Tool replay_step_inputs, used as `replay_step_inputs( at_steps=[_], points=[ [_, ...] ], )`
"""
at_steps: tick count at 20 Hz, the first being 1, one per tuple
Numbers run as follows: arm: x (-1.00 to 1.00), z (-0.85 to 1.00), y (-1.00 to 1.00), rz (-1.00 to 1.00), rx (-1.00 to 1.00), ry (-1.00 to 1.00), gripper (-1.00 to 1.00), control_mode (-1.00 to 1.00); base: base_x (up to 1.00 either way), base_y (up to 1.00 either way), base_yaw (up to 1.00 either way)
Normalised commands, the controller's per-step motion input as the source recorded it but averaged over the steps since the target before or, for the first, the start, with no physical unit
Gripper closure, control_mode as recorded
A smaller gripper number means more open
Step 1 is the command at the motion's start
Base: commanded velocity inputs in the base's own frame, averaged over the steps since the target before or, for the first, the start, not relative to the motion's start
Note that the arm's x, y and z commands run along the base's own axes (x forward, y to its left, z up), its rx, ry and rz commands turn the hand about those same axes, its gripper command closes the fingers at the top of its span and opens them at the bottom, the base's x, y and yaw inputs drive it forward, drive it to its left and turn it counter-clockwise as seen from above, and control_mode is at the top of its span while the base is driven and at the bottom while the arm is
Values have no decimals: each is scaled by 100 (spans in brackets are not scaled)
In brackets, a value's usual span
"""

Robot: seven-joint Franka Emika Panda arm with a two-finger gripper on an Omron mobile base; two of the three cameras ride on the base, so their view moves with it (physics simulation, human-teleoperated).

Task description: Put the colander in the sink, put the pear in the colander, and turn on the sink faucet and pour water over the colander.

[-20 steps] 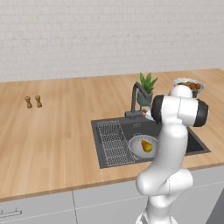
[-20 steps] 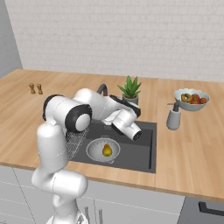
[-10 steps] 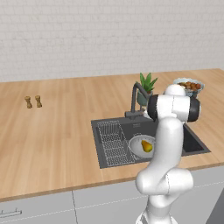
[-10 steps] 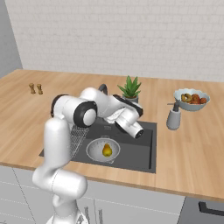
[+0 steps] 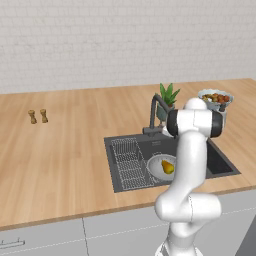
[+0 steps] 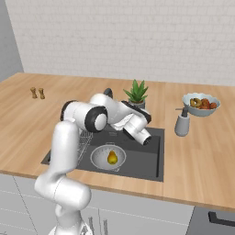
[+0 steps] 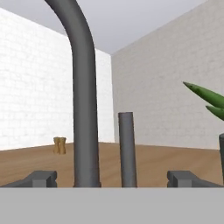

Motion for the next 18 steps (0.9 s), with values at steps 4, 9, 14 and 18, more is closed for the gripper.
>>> replay_step_inputs(
  at_steps=[4,9,14,18],
  points=[
    [28,-1,0,1,0,-3,-100,-100,0,0,0],
    [30,-1,0,0,0,0,-100,-100,0,0,0],
    [20,-2,0,0,0,0,-100,-100,0,0,0],
    [13,0,-2,0,0,0,-100,-100,0,0,0]
  ],
)
